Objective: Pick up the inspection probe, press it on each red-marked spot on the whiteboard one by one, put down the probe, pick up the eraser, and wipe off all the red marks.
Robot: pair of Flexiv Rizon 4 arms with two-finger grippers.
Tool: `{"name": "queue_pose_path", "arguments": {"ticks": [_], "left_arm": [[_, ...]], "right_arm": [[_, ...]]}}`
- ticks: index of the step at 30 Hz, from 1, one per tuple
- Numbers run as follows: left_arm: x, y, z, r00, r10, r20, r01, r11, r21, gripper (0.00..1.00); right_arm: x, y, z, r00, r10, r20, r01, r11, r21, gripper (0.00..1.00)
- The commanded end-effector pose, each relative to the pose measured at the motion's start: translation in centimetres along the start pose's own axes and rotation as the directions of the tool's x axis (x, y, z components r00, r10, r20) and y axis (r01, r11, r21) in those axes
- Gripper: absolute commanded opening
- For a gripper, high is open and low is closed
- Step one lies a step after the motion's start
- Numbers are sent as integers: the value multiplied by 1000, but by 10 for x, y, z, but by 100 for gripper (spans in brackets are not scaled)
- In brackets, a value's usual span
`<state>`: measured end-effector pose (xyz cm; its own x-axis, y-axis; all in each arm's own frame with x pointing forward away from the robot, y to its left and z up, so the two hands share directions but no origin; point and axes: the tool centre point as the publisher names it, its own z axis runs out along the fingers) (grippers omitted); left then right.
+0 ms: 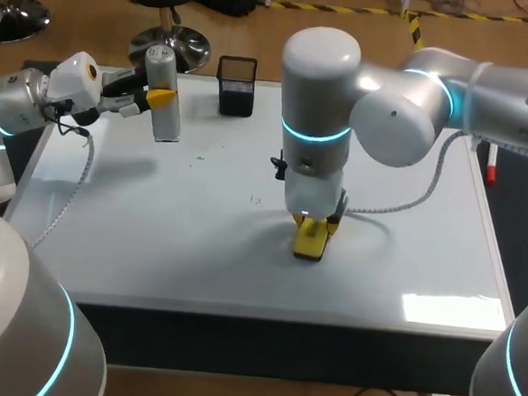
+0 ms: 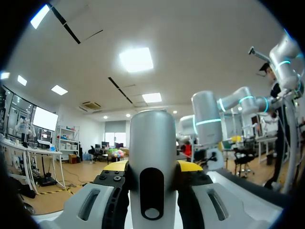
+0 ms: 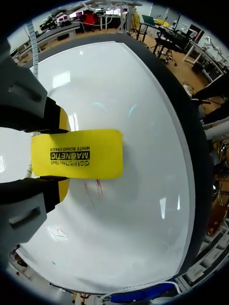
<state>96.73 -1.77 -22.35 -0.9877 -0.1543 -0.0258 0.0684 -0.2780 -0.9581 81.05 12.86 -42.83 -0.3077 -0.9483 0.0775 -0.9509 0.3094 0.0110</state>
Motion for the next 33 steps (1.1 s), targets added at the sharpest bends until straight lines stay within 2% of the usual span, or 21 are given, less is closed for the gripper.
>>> {"name": "queue_pose_path", "arguments": {"ticks": [1, 7, 18, 19, 25, 33], "left_arm": [[0, -1, 1, 1000, 2, 1, -2, 1000, 0, 0], [0, -1, 1, 1000, 2, 1, -2, 1000, 0, 0], [0, -1, 1, 1000, 2, 1, -2, 1000, 0, 0], [0, -1, 1, 1000, 2, 1, -2, 1000, 0, 0], [0, -1, 1, 1000, 2, 1, -2, 1000, 0, 0], [0, -1, 1, 1000, 2, 1, -2, 1000, 0, 0]], "right_arm": [[-10, 5, -29, 1000, -29, -1, 29, 998, 59, 0], [-39, 13, -41, 995, -97, 25, 95, 992, 79, 0], [-67, 31, -23, 992, -119, 42, 117, 993, 31, 0], [-69, 33, -21, 991, -118, 62, 117, 993, 18, 0], [-77, 40, -6, 990, -120, 67, 121, 993, -6, 0], [-75, 42, 8, 992, -111, 54, 112, 994, -19, 0]]}}
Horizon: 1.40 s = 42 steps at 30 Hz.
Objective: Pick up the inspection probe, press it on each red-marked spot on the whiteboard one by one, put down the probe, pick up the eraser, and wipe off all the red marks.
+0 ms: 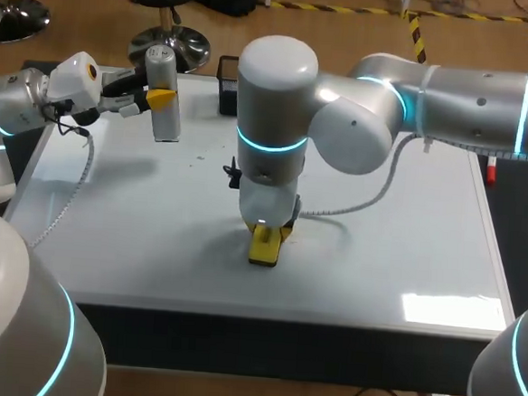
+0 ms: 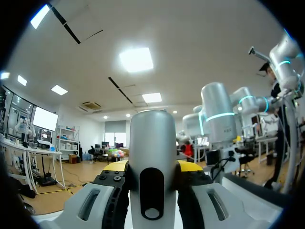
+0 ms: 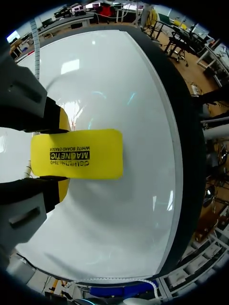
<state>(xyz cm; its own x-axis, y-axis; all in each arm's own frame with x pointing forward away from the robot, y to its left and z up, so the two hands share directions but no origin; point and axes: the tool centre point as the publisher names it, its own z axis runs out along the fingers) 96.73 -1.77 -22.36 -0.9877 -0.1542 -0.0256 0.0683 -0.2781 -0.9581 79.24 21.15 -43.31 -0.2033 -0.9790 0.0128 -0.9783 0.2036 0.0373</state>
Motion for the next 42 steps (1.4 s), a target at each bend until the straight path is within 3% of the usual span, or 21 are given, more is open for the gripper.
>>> {"name": "queue_pose_path", "arguments": {"ticks": [1, 6, 20, 30, 35, 42], "left_arm": [[0, -1, 1, 1000, 2, 1, -2, 1000, 0, 0], [0, -1, 1, 1000, 2, 1, -2, 1000, 0, 0], [0, -1, 1, 1000, 2, 1, -2, 1000, 0, 0], [0, -1, 1, 1000, 2, 1, -2, 1000, 0, 0], [0, -1, 1, 1000, 2, 1, -2, 1000, 0, 0], [0, -1, 1, 1000, 2, 1, -2, 1000, 0, 0]], "right_arm": [[1, 0, 10, 1000, 1, -11, -1, 1000, -5, 0], [13, -1, 21, 999, 35, -23, -35, 999, -23, 0], [73, -5, 66, 981, 180, -73, -188, 976, -115, 0], [93, -9, 78, 969, 215, -119, -229, 966, -120, 0], [102, -17, 69, 964, 230, -134, -243, 966, -91, 0], [99, -27, 32, 968, 223, -117, -227, 974, -16, 0]]}}
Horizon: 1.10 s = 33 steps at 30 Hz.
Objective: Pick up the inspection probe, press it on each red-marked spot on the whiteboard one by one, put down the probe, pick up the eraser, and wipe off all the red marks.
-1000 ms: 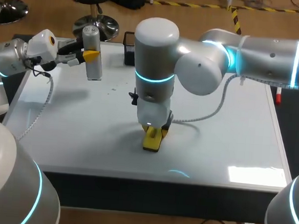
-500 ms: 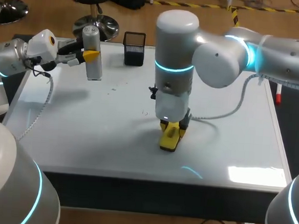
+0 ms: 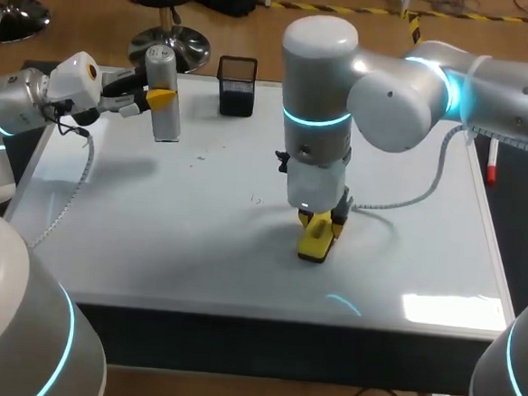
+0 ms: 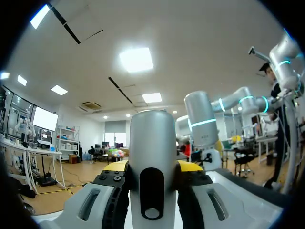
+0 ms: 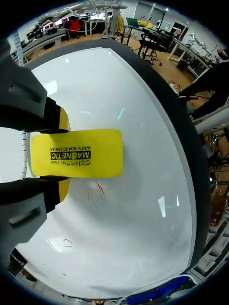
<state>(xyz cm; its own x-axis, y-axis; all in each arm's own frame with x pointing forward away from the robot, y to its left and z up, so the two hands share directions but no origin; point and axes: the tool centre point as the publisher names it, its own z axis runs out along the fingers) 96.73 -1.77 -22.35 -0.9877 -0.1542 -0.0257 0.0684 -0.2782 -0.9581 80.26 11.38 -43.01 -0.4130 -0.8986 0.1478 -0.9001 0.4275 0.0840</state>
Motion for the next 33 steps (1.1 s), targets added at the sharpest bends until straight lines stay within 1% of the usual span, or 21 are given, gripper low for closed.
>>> {"name": "queue_pose_path", "arguments": {"ticks": [1, 5, 8, 9, 11, 14, 16, 19, 22, 23, 24, 25, 26, 27, 29, 30, 32, 33], "left_arm": [[0, -1, 1, 1000, 2, 1, -2, 1000, 0, 0], [0, -1, 1, 1000, 2, 1, -2, 1000, 0, 0], [0, -1, 1, 1000, 2, 1, -2, 1000, 0, 0], [0, -1, 1, 1000, 2, 1, -2, 1000, 0, 0], [0, -1, 1, 1000, 2, 1, -2, 1000, 0, 0], [0, -1, 1, 1000, 2, 1, -2, 1000, 0, 0], [0, -1, 1, 1000, 2, 1, -2, 1000, 0, 0], [0, -1, 1, 1000, 2, 1, -2, 1000, 0, 0], [0, -1, 1, 1000, 2, 1, -2, 1000, 0, 0], [0, -1, 1, 1000, 2, 1, -2, 1000, 0, 0], [0, -1, 1, 1000, 2, 1, -2, 1000, 0, 0], [0, -1, 1, 1000, 2, 1, -2, 1000, 0, 0], [0, -1, 1, 1000, 2, 1, -2, 1000, 0, 0], [0, -1, 1, 1000, 2, 1, -2, 1000, 0, 0], [0, -1, 1, 1000, 2, 1, -2, 1000, 0, 0], [0, -1, 1, 1000, 2, 1, -2, 1000, 0, 0], [0, -1, 1, 1000, 2, 1, -2, 1000, 0, 0], [0, -1, 1, 1000, 2, 1, -2, 1000, 0, 0]], "right_arm": [[1, -1, 28, 1000, -10, 22, 9, 999, 47, 0], [3, -7, -1, 998, -16, 58, 11, 995, 97, 0], [5, -15, -16, 997, -16, 75, 6, 992, 129, 0], [6, -17, -19, 998, -15, 65, 5, 990, 141, 0], [6, -22, -23, 997, -16, 71, 5, 990, 144, 0], [6, -31, -22, 997, -13, 81, 1, 990, 138, 0], [7, -38, -22, 998, -10, 68, 1, 991, 135, 0], [7, -49, -27, 995, -21, 93, 9, 992, 123, 0], [8, -63, -33, 991, -31, 130, 17, 994, 110, 0], [8, -69, -34, 993, -28, 118, 15, 993, 113, 0], [8, -75, -35, 991, -34, 127, 21, 995, 102, 0], [9, -82, -36, 988, -32, 148, 18, 995, 96, 0], [9, -89, -37, 992, -28, 126, 15, 995, 100, 0], [9, -95, -37, 992, -33, 124, 21, 995, 97, 0], [9, -110, -39, 989, -41, 140, 29, 996, 89, 0], [10, -118, -39, 992, -45, 120, 35, 995, 89, 0], [10, -133, -42, 989, -56, 138, 44, 996, 82, 0], [11, -141, -42, 992, -62, 112, 53, 995, 85, 0]]}}
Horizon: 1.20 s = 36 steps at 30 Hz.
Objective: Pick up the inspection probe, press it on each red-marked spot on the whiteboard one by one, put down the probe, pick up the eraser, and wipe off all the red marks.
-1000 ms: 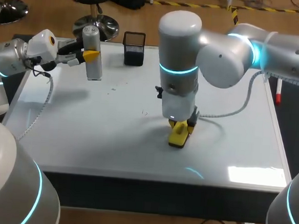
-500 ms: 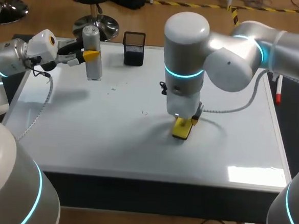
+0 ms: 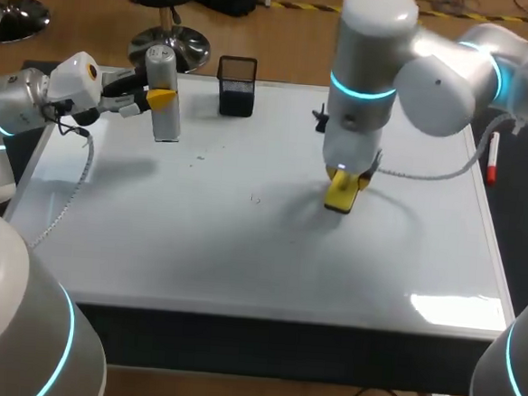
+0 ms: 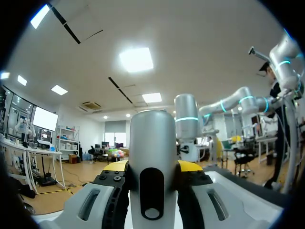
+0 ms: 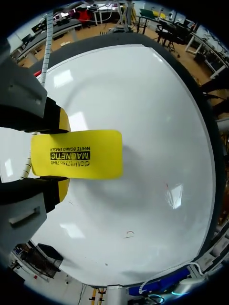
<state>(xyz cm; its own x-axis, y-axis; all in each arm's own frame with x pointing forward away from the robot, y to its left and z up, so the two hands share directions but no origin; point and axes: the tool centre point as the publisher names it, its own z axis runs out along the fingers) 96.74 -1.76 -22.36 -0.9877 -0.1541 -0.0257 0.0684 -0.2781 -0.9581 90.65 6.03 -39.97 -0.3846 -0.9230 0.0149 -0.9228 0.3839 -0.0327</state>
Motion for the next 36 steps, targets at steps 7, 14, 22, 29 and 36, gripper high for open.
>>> {"name": "queue_pose_path", "arguments": {"ticks": [7, 14, 22, 29, 36], "left_arm": [[1, -1, 1, 1000, 2, 2, -2, 1000, 0, 0], [1, -1, 1, 1000, 2, 2, -2, 1000, 0, 0], [1, -1, 1, 1000, 2, 2, -2, 1000, 0, 0], [1, -1, 1, 1000, 2, 2, -2, 1000, 0, 0], [1, -1, 1, 1000, 2, 2, -2, 1000, 0, 0]], "right_arm": [[7, -86, 3, 1000, -30, -1, 30, 997, -70, 0], [5, -140, 8, 1000, -23, -6, 22, 995, -98, 0], [-11, -191, 6, 999, -5, 34, 9, 993, -115, 0], [-41, -217, 1, 998, -30, 52, 36, 993, -116, 0], [-71, -225, -9, 995, -82, 65, 88, 991, -99, 0]]}}
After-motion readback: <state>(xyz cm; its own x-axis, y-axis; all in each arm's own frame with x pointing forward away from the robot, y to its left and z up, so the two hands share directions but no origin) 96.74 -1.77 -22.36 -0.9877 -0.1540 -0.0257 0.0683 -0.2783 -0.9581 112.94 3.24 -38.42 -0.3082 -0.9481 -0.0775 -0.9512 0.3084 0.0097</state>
